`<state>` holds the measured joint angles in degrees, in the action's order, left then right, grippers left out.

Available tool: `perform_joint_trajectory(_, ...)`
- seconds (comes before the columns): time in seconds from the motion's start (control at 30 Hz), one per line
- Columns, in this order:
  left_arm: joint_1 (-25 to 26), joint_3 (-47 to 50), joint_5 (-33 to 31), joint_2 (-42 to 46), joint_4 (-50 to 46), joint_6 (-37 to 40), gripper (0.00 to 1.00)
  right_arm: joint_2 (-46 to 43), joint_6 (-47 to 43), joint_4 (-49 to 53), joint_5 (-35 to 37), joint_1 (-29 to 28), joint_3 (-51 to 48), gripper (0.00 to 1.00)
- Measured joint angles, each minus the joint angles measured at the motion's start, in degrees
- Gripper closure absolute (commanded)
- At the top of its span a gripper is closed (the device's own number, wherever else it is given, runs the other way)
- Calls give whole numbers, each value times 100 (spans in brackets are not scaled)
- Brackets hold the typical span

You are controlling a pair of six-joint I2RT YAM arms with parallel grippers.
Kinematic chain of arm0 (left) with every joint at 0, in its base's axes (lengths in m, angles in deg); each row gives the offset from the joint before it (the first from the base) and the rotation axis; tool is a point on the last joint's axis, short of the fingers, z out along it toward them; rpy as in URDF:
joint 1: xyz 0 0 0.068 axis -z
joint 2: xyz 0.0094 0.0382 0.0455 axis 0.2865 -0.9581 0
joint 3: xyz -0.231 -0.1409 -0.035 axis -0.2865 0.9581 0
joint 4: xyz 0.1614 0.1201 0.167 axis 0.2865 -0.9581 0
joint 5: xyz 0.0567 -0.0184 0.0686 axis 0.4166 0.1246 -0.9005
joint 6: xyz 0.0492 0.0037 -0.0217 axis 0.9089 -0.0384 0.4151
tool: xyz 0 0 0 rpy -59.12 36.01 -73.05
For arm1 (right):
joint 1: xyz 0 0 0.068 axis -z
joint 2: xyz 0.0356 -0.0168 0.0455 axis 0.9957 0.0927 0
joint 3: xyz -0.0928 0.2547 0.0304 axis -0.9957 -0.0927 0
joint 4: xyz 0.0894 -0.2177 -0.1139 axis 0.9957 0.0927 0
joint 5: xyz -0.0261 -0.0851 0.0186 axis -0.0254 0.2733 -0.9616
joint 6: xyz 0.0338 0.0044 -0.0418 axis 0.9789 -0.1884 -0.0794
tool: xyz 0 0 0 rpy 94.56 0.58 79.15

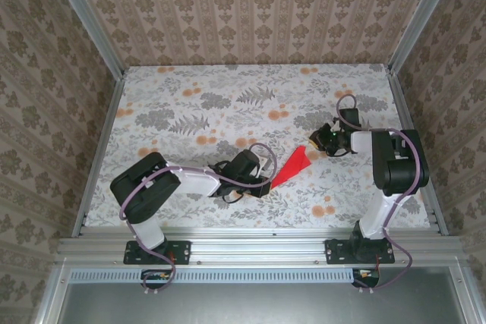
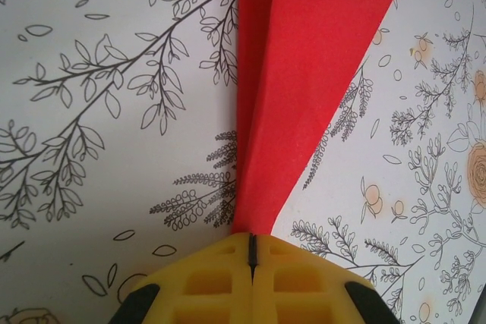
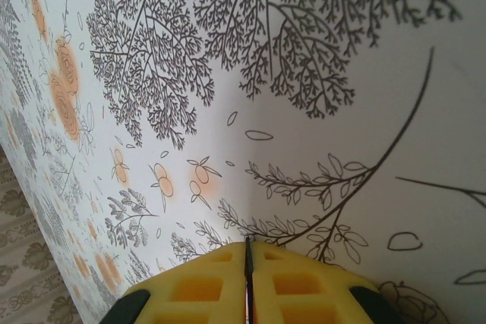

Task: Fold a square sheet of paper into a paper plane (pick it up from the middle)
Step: Fold the wing for the fifth time at the center of the table.

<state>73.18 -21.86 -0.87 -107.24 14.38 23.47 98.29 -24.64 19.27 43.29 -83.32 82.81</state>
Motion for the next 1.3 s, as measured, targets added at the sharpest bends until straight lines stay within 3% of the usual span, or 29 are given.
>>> perform_joint_trajectory(0.23,4,-131,39,140,-520,4,100,-92,-367,393,-50,-2,214,80)
perform_joint_trajectory(0.5,83,-675,-101,262,-1910,197,77,-933,-1080,1231,-262,-13,205,65)
perform_joint_trajectory(0.87,181,-1611,-509,599,-2946,645,56,-1598,-1528,1707,-645,-68,-258,56)
perform_joint_trajectory(1.3,306,-2430,-774,-339,-3427,1213,59,-2076,-1655,1801,-841,-68,-820,53)
